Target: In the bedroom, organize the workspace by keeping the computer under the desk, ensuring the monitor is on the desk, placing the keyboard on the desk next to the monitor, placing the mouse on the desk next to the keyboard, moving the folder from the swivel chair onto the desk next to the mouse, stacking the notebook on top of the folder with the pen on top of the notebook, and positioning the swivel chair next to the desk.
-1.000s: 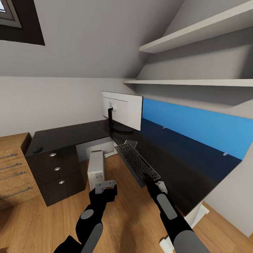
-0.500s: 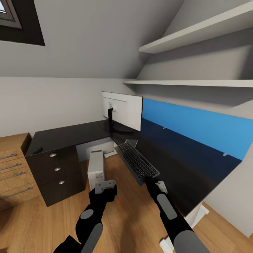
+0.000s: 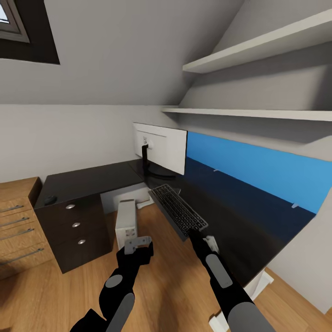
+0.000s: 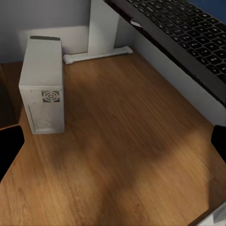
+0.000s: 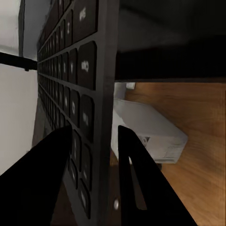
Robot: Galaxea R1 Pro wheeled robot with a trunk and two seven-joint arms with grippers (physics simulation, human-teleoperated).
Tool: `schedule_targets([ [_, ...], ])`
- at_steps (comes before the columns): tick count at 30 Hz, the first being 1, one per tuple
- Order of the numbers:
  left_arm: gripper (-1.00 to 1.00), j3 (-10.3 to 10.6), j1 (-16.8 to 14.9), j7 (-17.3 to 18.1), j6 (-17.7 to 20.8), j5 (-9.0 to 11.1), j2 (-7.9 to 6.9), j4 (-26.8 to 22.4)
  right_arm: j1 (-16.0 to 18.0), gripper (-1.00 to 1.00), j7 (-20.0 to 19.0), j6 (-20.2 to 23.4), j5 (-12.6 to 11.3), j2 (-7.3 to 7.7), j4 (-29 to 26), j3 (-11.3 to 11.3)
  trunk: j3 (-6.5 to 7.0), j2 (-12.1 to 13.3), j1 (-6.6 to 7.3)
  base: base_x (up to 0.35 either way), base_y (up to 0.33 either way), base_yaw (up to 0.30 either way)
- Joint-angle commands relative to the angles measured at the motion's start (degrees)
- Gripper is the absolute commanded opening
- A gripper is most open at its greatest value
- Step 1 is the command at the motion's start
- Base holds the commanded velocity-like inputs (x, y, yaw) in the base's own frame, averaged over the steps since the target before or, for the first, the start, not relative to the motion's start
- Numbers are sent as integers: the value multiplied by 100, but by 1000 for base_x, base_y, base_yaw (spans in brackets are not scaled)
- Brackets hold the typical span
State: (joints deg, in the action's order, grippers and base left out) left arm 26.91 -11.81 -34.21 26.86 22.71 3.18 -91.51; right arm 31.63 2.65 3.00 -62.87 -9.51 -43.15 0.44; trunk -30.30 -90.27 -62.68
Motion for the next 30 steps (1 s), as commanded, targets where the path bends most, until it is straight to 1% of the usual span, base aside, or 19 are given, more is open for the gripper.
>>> schedule_targets([
  [1,100,8,-5,-51,13,49,-1,-8,1,-100,-15,14,-33,2,-4,0,12,38,23,0,0,0],
  [3,100,8,-6,-51,13,49,-1,-8,-1,-100,-146,21,-33,-2,-2,7,48,119,67,0,0,0],
  [6,100,3,-6,-51,13,49,-1,-8,-2,-100,-201,25,-33,-6,-1,24,101,239,133,0,0,0],
  [9,100,0,-6,-51,13,49,-1,-8,0,-100,-218,25,-32,-7,-6,127,155,359,198,0,0,0],
  [10,100,-10,-6,-55,13,49,-1,-8,0,-100,-224,21,-32,-8,-8,191,155,359,198,0,0,0],
  [13,100,-22,-5,-58,13,49,-6,-8,1,-100,-228,18,-33,-17,-9,249,155,359,198,0,0,0],
  [18,100,-32,-5,-59,13,49,-10,-8,1,-100,-222,-2,-33,-31,-10,272,157,359,198,0,0,12],
  [21,100,-52,-5,-67,13,48,-10,0,-1,-100,-221,-9,-33,-40,-4,275,169,359,198,0,0,164],
  [23,100,-104,-5,-72,13,46,-12,4,-2,-100,-221,-9,-33,-41,-4,279,180,359,198,0,0,214],
  [27,100,-288,-5,-79,13,45,-20,78,-2,-100,-227,-9,-33,-44,-3,281,201,359,198,0,0,221],
  [29,100,-423,-5,-73,8,44,-38,155,-2,-100,-228,-9,-31,-49,-14,281,212,359,198,0,0,224],
  [30,100,-546,-5,-66,7,40,-44,186,-1,-100,-229,-9,-29,-49,-22,281,217,359,198,0,0,224],
])
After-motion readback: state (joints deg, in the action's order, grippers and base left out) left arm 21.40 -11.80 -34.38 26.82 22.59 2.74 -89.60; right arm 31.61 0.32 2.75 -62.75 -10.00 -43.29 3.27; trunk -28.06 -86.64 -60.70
